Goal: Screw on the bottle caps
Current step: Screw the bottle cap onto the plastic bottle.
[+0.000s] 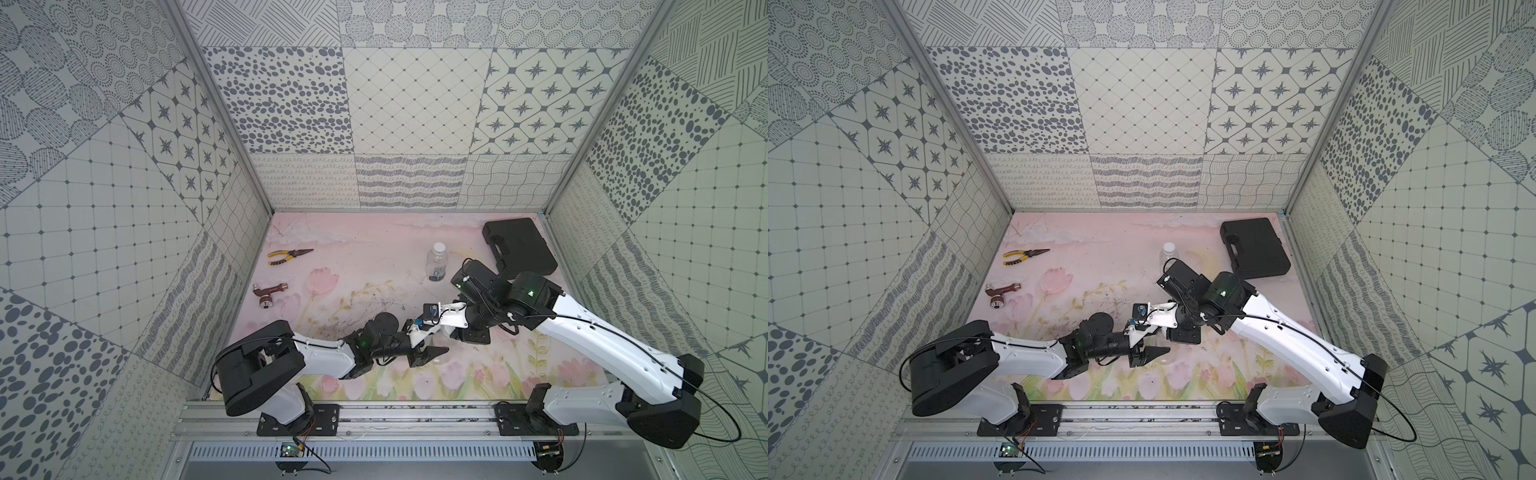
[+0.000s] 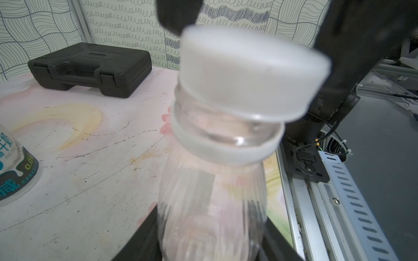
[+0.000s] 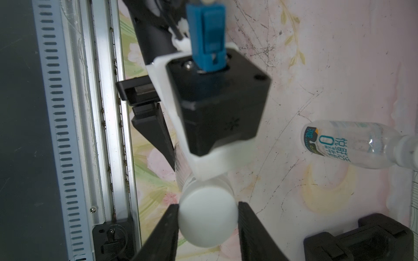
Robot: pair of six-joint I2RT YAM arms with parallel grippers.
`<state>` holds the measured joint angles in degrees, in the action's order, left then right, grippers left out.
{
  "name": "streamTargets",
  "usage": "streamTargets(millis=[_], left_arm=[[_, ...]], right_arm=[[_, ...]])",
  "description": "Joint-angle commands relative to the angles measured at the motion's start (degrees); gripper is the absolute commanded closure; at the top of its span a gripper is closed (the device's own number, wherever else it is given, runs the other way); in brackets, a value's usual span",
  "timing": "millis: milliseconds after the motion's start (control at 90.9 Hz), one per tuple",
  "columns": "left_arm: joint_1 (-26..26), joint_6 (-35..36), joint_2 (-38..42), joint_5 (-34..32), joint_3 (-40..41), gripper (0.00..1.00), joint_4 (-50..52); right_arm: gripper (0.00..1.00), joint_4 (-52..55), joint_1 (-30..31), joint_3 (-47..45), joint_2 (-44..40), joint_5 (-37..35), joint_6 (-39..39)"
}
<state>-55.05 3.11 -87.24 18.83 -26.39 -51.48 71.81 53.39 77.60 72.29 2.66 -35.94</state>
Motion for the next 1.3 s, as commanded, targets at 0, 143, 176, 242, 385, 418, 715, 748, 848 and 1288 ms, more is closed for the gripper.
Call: streamTargets(millis=[0,143,176,242,385,418,715,748,848,1288], left_arm=[[0.03,0.05,0.2,-1.04,0.12,0.47,2.11],[0.03,0.12,0.22,-1.57,0.14,0.47,2.05],[0.03,0.12,0.22,-1.68,0.13,0.47,2.01],[0.03,0.13,0.21,-2.0,0.21,0.47,1.92],[0.03,0.14,0.4,-2.44,0.5,0.47,1.57],[0.03,0.14,0.44,-2.48,0.49,0.48,1.56],[0.04,-0.08,0.66,-5.85,0.86,0.5,0.35],[0.03,-0.19,0.57,-6.77,0.93,0.51,0.08],[0.03,-0.85,0.42,-9.56,0.92,0.51,-1.1],[-1.66,-3.76,0.59,-19.44,-2.1,0.53,-0.33]], right_arm=[[0.55,-1.72,0.14,-0.78,-0.53,-1.42,0.81],[0.55,-1.7,0.14,-1.23,-0.58,-0.64,1.05],[0.55,-1.68,0.14,-1.39,-0.68,-0.29,1.17],[0.54,-1.68,0.14,-2.01,-0.68,0.4,1.54],[0.54,-1.67,0.14,-2.86,-0.47,0.92,2.16],[0.54,-1.67,0.07,-2.96,-0.29,0.79,2.31],[0.56,-0.79,-0.21,-3.37,0.8,-0.82,6.45],[0.56,-0.6,-0.17,-3.18,1.02,-1.19,7.05],[0.58,-0.51,0.04,-2.84,1.5,-2.73,9.63],[0.58,0.04,3.65,1.01,6.94,-8.87,29.06]])
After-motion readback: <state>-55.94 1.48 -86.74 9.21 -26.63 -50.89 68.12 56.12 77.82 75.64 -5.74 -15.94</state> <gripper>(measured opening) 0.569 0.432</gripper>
